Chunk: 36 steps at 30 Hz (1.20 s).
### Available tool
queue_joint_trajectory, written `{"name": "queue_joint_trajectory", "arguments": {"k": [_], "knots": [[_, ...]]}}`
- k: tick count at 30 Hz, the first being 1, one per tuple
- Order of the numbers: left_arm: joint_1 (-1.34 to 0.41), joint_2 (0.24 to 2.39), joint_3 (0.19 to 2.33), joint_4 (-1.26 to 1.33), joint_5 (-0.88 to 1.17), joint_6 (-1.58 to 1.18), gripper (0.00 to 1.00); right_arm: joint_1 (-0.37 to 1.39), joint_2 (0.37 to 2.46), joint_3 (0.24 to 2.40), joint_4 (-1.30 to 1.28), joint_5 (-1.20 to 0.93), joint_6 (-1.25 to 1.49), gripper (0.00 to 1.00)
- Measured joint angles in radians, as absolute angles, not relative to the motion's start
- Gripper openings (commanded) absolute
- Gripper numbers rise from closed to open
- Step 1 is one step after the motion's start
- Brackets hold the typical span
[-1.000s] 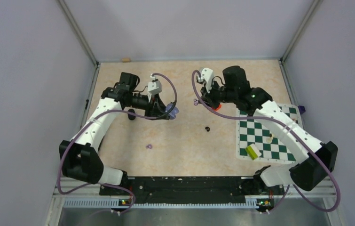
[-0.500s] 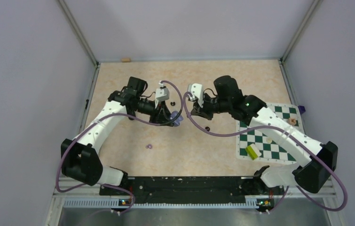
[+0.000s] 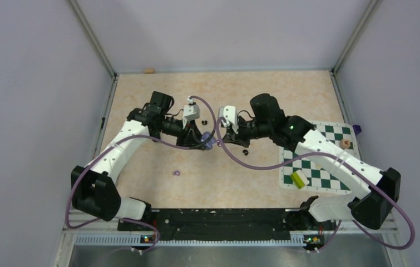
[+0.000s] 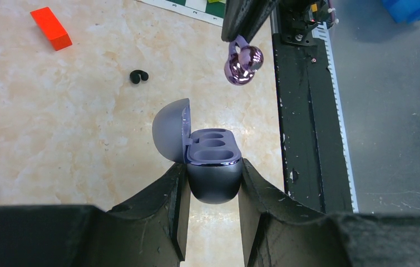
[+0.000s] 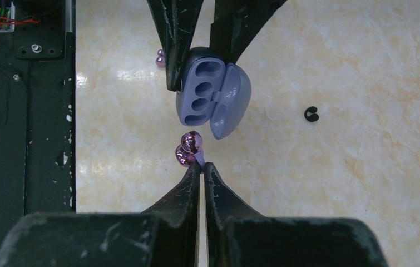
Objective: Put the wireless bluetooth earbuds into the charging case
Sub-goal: Insert the right earbud into the right side groove of the charging case.
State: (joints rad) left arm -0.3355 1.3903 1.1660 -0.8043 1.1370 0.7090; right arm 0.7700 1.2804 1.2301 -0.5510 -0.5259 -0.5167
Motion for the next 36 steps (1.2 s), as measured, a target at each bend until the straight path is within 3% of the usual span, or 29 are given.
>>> {"name": "queue_joint_trajectory", "arguments": {"k": [36], "knots": [[-0.333, 1.383, 1.133, -0.785, 1.188, 0.701, 0.0, 0.842, 1.323, 1.17, -0.457, -0.44, -0.508, 0.0]]}}
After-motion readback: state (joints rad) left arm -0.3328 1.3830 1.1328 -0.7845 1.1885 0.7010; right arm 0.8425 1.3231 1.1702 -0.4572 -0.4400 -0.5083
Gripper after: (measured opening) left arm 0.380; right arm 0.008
